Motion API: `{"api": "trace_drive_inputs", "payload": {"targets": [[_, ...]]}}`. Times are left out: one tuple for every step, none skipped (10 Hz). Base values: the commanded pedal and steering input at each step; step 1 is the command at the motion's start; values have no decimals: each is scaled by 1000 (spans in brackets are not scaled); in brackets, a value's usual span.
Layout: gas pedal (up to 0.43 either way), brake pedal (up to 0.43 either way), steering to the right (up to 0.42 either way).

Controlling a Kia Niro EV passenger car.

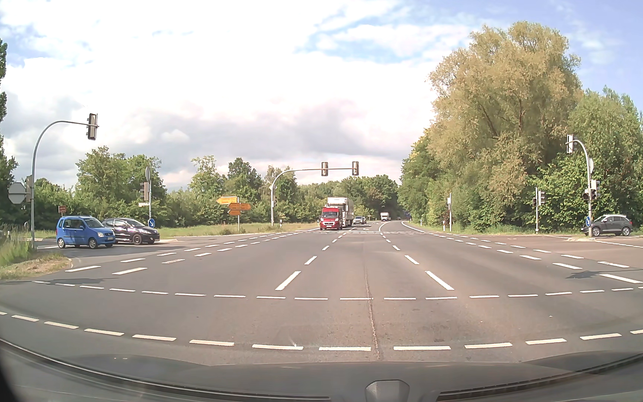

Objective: Follow the waypoints while adhering to traffic rules and regulations

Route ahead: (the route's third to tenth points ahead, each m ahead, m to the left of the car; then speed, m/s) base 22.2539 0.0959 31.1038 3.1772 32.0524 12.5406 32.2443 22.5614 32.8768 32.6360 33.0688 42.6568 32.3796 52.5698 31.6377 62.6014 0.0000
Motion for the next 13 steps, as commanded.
{"api": "trace_drive_inputs", "payload": {"targets": [[0, 250, 8], [0, 250, 8], [0, 256, 8], [0, 256, 8], [0, 256, 8], [0, 256, 8], [0, 256, 8], [0, 256, 9], [0, 250, 8], [0, 250, 8], [0, 256, 9], [0, 256, 8], [0, 256, 9]]}}
